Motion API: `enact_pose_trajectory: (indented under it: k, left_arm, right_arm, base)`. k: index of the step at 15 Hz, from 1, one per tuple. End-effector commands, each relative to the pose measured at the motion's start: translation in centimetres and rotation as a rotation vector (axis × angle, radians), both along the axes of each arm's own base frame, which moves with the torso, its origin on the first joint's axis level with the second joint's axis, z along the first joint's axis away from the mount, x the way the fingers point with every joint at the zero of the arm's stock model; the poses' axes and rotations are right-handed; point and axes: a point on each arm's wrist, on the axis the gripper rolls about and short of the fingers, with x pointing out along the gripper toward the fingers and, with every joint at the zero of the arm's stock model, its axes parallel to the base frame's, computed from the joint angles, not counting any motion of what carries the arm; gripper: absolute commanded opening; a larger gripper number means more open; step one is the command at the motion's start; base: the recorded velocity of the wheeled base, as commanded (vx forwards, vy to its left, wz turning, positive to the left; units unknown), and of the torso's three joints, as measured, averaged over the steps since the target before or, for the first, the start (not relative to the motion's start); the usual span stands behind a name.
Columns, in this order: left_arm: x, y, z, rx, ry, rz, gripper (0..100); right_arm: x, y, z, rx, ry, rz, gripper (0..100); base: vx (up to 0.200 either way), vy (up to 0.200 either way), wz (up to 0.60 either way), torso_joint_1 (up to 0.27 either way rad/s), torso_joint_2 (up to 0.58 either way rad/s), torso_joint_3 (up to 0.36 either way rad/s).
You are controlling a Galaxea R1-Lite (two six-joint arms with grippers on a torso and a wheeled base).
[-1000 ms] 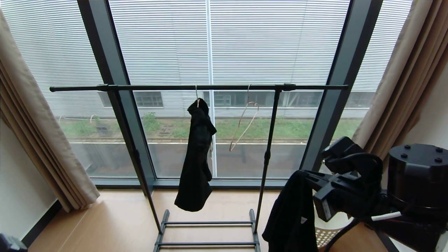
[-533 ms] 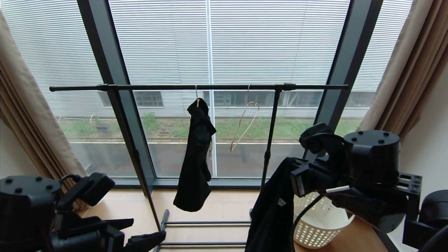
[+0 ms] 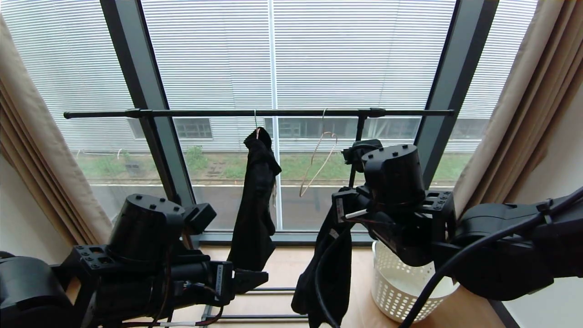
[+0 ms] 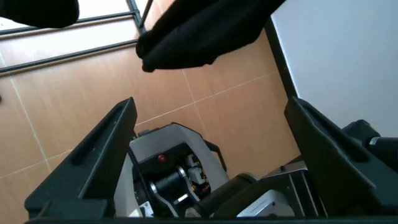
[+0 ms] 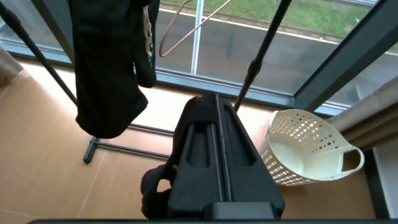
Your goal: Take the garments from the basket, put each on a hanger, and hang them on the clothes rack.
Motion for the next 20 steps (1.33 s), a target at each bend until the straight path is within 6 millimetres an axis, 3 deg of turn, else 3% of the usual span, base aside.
enact_pose_trajectory:
  k: [1,8,14,18,20]
  left_arm:
    - [2.1,-2.7,-2.1,0.07,0.029,0.034,100]
    - [4.7,-7.0,-5.4,0.117,0.019,0.053,100]
    - [6.2,-8.3,-6.3,0.118,0.016,0.053,100]
    - [7.2,-9.1,-8.8,0.178,0.038,0.081,100]
    - [7.1,-9.0,-9.0,0.19,0.038,0.088,100]
  right_arm:
    - [-0.1,1.5,0.4,0.039,-0.002,0.008,0]
    - [-1.0,2.6,0.0,0.06,0.012,0.031,0]
    - [-2.1,3.4,-0.1,0.057,0.006,0.042,0]
    - [-2.7,3.2,0.3,0.061,-0.003,0.048,0]
    - [-2.8,3.2,0.4,0.063,-0.006,0.047,0]
  base:
    - [0.0,0.0,0.0,0.0,0.0,0.0]
    - [0.0,0.0,0.0,0.0,0.0,0.0]
    - [0.0,0.0,0.0,0.0,0.0,0.0]
    - [0.0,0.0,0.0,0.0,0.0,0.0]
    - [0.0,0.0,0.0,0.0,0.0,0.0]
